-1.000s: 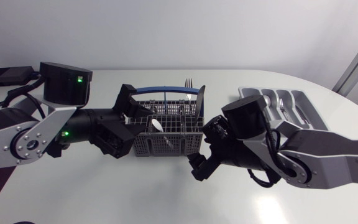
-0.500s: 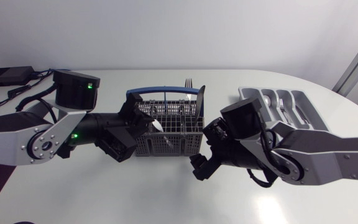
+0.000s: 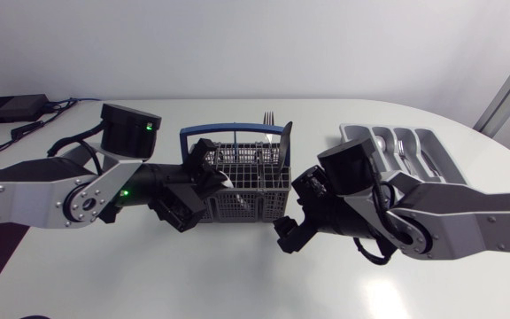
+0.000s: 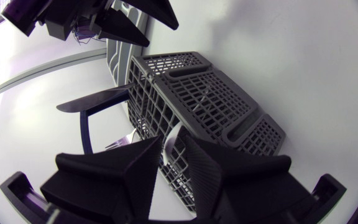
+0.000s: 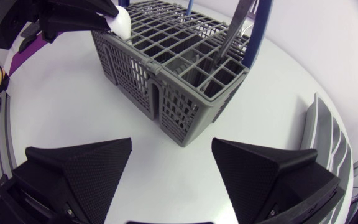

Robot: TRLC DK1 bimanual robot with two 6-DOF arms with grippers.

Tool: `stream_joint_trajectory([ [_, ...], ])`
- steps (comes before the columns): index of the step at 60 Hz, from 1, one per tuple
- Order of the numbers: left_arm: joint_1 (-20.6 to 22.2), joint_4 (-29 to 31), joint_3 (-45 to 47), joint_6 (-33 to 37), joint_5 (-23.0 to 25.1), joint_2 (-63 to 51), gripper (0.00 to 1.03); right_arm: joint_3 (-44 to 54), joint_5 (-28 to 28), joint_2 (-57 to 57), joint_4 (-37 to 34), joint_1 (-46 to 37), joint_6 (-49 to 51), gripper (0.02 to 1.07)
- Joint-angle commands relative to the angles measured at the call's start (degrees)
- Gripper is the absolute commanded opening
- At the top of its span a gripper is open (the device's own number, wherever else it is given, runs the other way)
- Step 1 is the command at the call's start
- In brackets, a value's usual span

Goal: Unload the cutlery basket into the drawer organizer.

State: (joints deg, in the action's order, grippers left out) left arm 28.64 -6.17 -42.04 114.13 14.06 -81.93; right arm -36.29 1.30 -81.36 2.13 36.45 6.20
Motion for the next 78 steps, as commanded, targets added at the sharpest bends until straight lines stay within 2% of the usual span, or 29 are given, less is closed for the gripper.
stream_joint_trajectory([
  [1, 0.62, -0.86, -1.9, 2.24, -0.35, -1.39, 0.24, 1.05, 0.28, -1.17, 1.21, -0.68, 0.4, 0.95],
  [7, 0.62, -1.56, -2.52, 2.33, -0.97, -2.0, 0.24, 1.14, 0.46, -1.25, 1.3, -0.94, 0.48, 0.95],
  [13, 0.62, -1.56, -3.13, 2.68, -1.15, -2.62, 0.2, 1.31, 0.55, -1.25, 1.3, -1.2, 0.66, 0.95],
  [17, 0.62, -1.56, -3.57, 2.68, -1.32, -2.88, 0.1, 1.49, 0.63, -1.25, 1.47, -1.38, 0.66, 0.95],
  [26, 1.24, -1.3, -4.1, 2.5, -2.29, -2.88, 0.04, 1.93, 0.72, -1.25, 2.09, -1.55, 0.75, 0.95],
  [45, 1.24, -0.15, -4.45, 2.5, -2.81, -0.16, 0.04, 1.84, 0.81, -1.52, 2.26, -1.55, 0.75, 0.95],
  [78, 1.42, 8.46, -6.74, 5.58, -4.57, 6.17, 0.04, 2.37, 0.72, -0.29, 2.26, -1.47, 0.83, 0.95],
])
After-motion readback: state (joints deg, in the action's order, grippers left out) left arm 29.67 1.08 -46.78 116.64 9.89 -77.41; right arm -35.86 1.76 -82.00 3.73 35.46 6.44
